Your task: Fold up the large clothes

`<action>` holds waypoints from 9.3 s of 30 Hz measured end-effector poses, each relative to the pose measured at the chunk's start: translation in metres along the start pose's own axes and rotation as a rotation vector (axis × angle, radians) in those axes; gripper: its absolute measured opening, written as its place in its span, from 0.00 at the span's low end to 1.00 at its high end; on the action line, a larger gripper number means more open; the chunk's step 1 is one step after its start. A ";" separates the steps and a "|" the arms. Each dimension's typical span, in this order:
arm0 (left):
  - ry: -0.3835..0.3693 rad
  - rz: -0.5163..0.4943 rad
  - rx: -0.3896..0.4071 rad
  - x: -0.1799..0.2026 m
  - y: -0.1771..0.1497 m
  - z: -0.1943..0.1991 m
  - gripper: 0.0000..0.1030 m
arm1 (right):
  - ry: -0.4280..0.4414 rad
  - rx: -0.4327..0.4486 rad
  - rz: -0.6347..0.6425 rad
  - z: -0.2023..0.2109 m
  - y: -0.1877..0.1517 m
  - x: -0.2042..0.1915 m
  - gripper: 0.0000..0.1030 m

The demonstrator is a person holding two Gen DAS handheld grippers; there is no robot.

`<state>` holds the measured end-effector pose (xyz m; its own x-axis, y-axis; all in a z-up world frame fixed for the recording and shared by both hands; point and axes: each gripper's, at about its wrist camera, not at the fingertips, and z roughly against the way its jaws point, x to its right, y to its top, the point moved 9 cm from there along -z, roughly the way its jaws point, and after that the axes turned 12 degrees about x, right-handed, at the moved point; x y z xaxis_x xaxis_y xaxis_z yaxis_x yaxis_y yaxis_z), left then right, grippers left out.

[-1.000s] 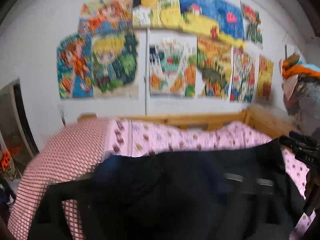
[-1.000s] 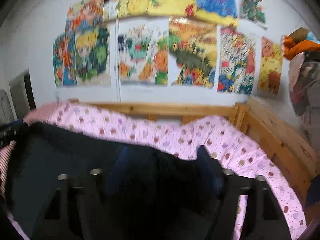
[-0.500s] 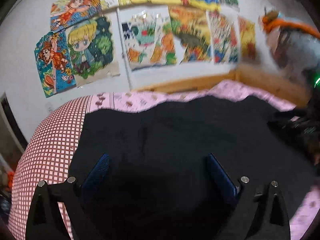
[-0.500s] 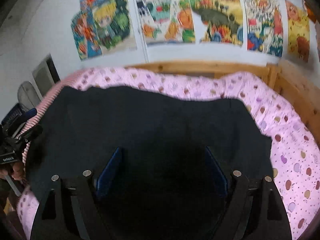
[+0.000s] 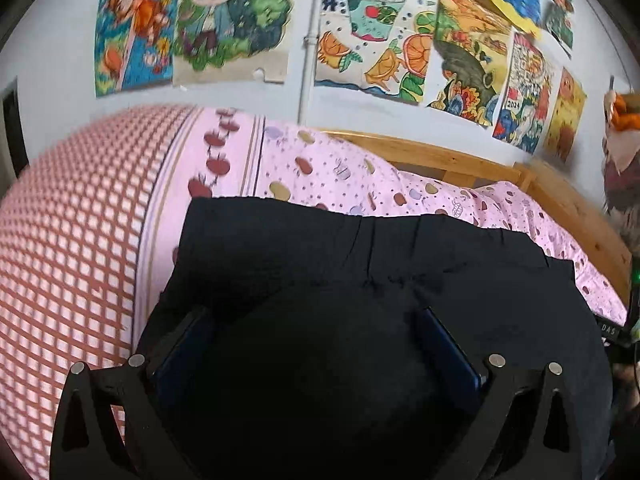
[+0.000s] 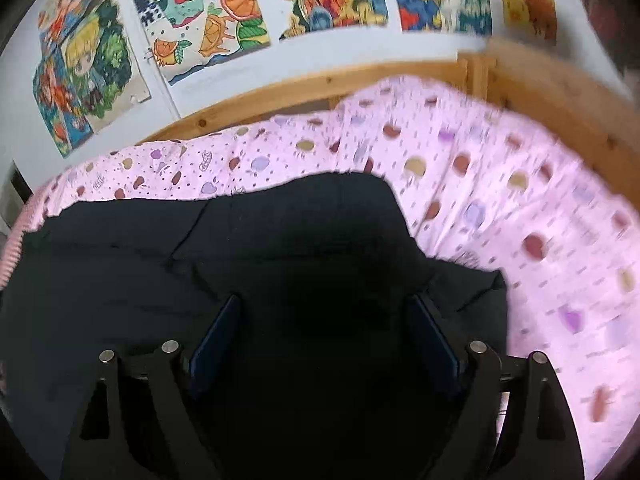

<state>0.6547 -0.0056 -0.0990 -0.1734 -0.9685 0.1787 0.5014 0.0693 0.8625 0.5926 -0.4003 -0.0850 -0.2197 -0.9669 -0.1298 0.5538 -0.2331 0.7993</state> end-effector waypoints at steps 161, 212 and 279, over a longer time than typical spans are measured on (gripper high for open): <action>-0.049 0.044 -0.370 0.030 -0.101 0.219 0.32 | 0.184 -0.075 -0.045 0.228 -0.077 0.054 0.20; 0.120 -0.120 0.284 0.091 -0.031 0.406 1.00 | 0.042 0.428 0.179 0.417 -0.046 -0.014 0.98; 0.127 -0.131 0.296 0.088 -0.185 0.577 1.00 | 0.116 0.492 0.281 0.588 -0.219 -0.077 0.98</action>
<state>0.0577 0.0342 0.0304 -0.1037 -0.9945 0.0133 0.2107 -0.0089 0.9775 0.0161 -0.2143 0.0949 -0.0132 -0.9962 0.0859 0.1338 0.0834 0.9875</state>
